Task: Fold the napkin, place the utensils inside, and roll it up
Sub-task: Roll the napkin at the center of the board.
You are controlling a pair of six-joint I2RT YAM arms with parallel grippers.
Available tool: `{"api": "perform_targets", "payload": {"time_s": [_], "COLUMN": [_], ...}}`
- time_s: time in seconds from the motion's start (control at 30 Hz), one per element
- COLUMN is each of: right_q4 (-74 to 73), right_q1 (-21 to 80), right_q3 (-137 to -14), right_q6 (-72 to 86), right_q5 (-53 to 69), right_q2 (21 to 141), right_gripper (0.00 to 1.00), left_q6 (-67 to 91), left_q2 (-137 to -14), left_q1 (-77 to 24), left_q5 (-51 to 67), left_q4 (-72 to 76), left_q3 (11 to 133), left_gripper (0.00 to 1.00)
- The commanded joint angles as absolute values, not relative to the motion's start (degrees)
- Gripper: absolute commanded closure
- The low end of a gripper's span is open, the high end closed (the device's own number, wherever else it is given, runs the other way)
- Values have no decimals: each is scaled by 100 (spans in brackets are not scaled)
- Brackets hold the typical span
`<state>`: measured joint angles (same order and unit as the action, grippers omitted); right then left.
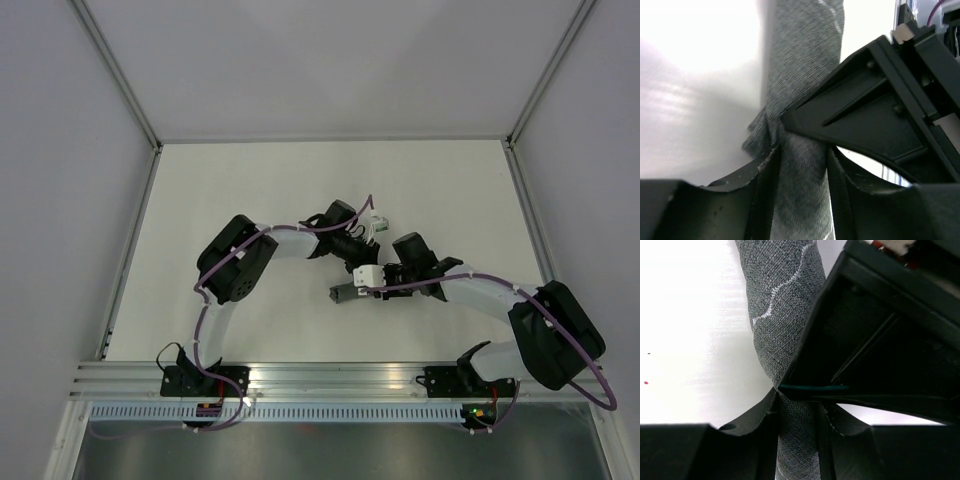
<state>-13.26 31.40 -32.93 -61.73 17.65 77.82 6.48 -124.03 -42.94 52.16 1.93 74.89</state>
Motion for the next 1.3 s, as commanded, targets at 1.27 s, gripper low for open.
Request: {"api": "perform_targets", "payload": {"time_s": [1.27], "right_q4": [-2998], "right_q1": [3041], "right_q3": [-7074], "right_q6": [-1267], "right_q5": [1345], "right_q2": [11961], "right_gripper": [100], "left_q6": [2891], "left_q2": [-8571], "left_q1": [-2399], "left_q5": [2417], "left_q4": [-1582], "left_q3": [6733], "left_gripper": [50]}}
